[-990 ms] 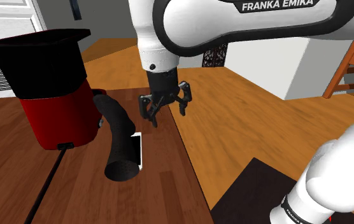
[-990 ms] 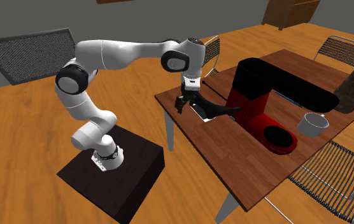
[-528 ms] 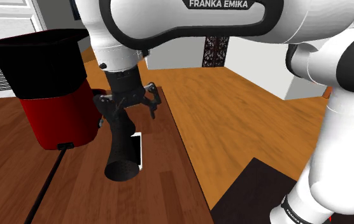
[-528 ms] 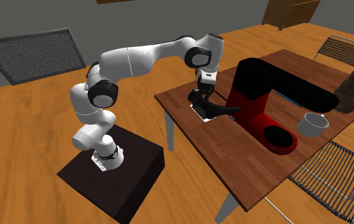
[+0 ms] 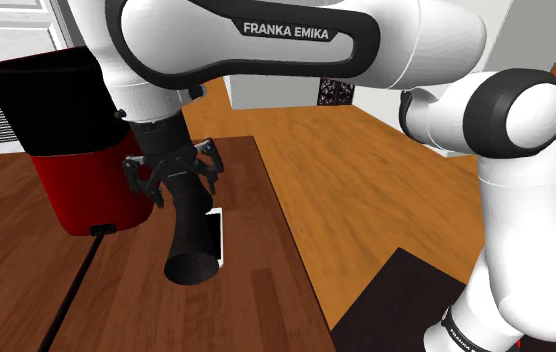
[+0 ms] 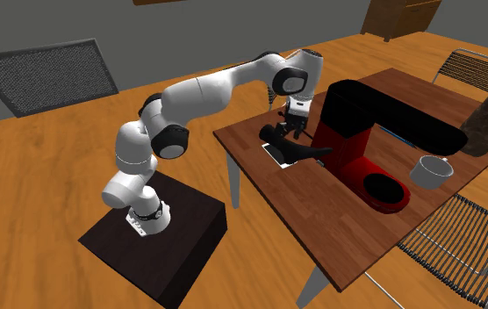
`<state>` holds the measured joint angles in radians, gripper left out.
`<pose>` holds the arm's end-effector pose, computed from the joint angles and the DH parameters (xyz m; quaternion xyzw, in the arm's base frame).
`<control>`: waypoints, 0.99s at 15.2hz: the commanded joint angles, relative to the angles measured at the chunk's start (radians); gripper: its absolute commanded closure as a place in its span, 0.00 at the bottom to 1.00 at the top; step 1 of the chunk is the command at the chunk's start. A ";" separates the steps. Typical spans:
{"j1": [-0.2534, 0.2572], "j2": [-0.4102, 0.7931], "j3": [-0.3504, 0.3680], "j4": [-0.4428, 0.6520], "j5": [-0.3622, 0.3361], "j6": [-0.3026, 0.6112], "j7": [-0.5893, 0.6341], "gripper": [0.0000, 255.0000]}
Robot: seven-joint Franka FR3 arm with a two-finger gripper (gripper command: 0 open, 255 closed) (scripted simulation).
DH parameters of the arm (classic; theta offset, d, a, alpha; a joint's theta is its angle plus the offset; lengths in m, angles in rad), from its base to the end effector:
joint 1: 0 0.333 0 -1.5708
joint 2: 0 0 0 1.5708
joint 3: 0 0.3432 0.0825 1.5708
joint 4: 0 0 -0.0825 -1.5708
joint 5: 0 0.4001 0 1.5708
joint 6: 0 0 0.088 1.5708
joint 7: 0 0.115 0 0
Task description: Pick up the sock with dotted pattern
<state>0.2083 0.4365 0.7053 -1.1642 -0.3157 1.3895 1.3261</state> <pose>0.5170 0.4268 0.5972 0.9691 -0.2388 -0.0111 0.0611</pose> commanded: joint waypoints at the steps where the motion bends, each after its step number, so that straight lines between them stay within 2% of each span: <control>1: -0.013 -0.009 0.001 -0.042 0.006 0.034 0.001 0.00; 3: -0.028 -0.020 0.002 -0.095 0.013 0.075 0.003 0.00; 5: -0.028 -0.021 0.002 -0.095 0.013 0.075 0.003 0.00; 6: -0.026 -0.018 0.001 -0.093 0.012 0.075 0.005 1.00; 15: -0.028 -0.020 0.002 -0.095 0.013 0.075 0.003 1.00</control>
<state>0.1813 0.4167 0.7070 -1.2571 -0.3033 1.4633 1.3299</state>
